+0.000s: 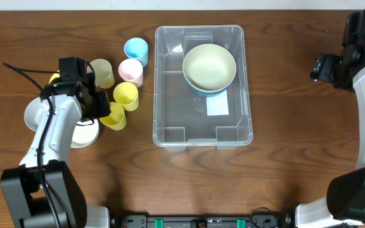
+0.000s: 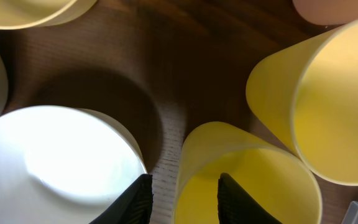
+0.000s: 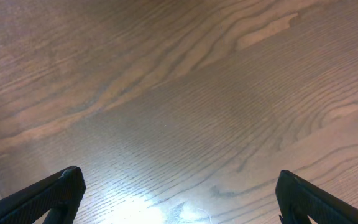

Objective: Pack container
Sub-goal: 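Lower left gripper onto the front yellow cup rim and grasp it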

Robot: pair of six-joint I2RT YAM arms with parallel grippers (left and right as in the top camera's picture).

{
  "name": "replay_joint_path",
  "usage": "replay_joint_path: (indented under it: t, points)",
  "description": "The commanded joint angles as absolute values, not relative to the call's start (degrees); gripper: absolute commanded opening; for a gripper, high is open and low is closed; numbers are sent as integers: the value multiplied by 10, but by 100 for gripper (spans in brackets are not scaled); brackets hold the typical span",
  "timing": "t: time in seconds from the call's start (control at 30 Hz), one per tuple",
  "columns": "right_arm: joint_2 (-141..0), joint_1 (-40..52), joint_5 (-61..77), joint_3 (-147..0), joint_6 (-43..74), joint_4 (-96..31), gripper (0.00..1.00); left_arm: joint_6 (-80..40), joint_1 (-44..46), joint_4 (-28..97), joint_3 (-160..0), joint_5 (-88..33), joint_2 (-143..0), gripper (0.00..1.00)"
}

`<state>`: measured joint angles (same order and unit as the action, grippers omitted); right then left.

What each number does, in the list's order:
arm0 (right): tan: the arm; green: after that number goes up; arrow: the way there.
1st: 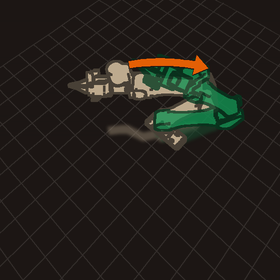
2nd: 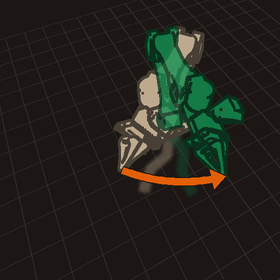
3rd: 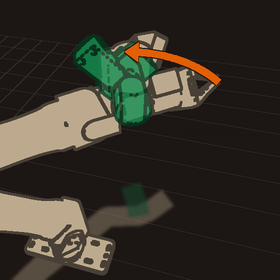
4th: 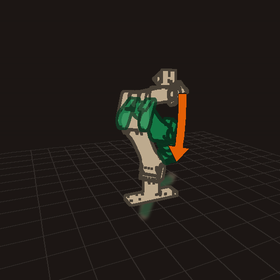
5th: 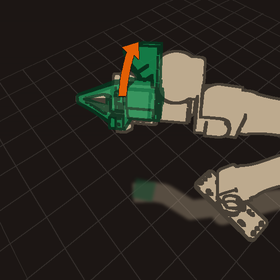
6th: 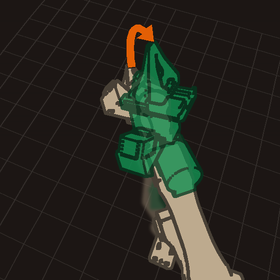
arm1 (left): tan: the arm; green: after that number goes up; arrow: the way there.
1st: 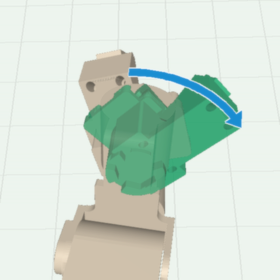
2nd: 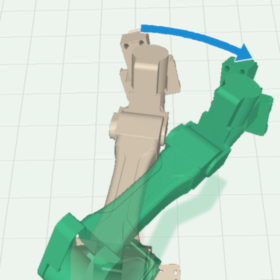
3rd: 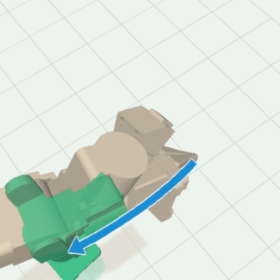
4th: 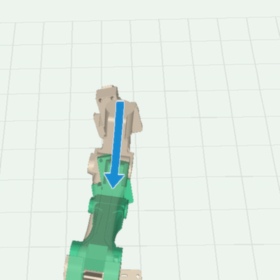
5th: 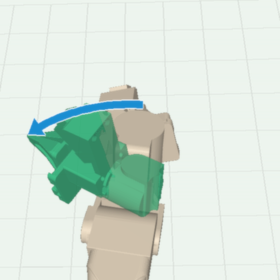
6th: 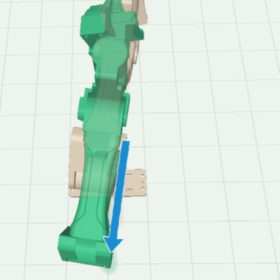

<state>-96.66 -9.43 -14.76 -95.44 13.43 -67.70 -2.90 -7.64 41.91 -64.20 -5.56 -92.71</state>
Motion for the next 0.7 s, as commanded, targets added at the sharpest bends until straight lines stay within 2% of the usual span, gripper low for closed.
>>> replay_joint_path:
  t: [0.0,0.2,0.37,0.47,0.67]
  points:
    - [-957,-97,-147,-962,143,-677,99,-22,-76,419,-640,-45,-948,36]
    - [-957,-97,-147,-962,143,-677,99,-22,-76,421,-640,-45,-963,33]
    - [-957,-97,-147,-962,143,-677,99,-22,-76,429,-640,-45,-962,19]
    - [-957,-97,-147,-962,143,-677,99,-22,-77,443,-640,-38,-962,6]
    - [-957,-97,-147,-962,143,-677,99,-22,-77,471,-640,4,-958,6]
